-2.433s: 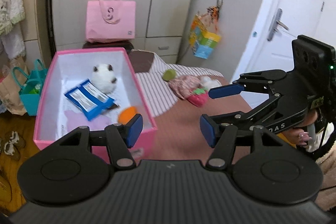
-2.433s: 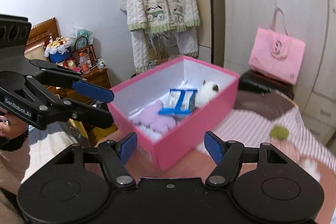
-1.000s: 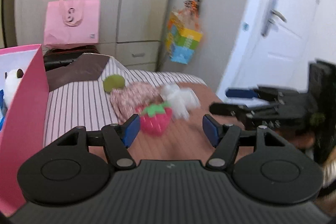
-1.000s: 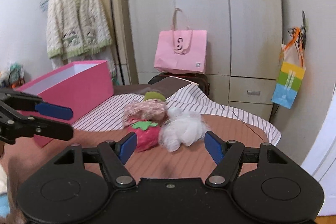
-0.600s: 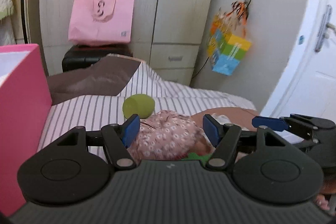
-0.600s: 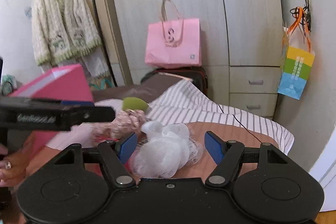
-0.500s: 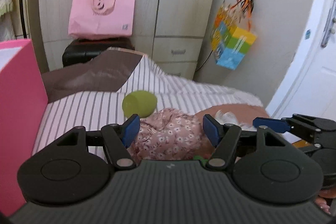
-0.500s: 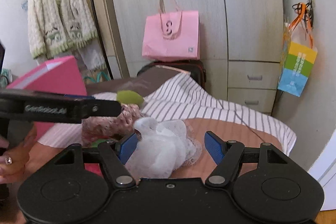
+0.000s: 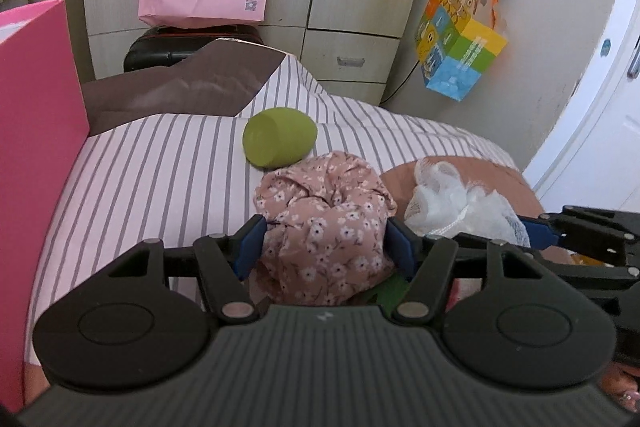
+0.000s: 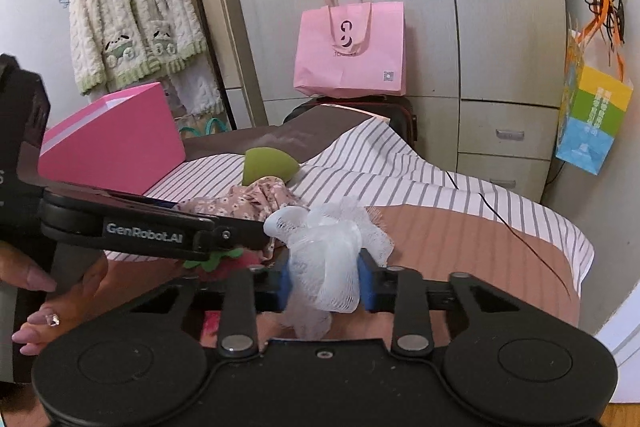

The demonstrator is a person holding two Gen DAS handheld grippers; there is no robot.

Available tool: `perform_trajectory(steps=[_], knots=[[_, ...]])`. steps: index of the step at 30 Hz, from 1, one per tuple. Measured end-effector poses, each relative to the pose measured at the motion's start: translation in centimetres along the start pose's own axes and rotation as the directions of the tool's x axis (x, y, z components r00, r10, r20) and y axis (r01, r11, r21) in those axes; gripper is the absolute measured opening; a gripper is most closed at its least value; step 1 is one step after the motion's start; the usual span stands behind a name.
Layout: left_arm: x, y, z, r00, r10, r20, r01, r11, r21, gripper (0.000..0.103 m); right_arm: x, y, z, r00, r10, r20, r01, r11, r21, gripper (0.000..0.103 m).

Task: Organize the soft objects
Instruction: 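Close the left tool on the floral cloth while the right tool grasps the mesh puff, then carry the floral cloth and mesh puff toward the shoebox with both tools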

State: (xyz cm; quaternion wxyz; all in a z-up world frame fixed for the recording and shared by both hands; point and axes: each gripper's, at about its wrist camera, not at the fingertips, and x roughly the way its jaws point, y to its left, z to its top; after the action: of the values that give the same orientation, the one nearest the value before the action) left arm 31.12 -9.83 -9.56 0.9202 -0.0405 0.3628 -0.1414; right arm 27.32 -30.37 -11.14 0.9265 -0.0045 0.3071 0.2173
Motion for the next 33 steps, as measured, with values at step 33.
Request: perform_trajectory(steps=[33], knots=[[-12.9, 0.6, -4.2, 0.99, -0.055, 0.13, 0.046, 0.996, 0.074, 0.02, -7.3, 4.7, -1.3, 0.975, -0.206, 0.079, 0.209, 0.977, -0.042, 0.029]])
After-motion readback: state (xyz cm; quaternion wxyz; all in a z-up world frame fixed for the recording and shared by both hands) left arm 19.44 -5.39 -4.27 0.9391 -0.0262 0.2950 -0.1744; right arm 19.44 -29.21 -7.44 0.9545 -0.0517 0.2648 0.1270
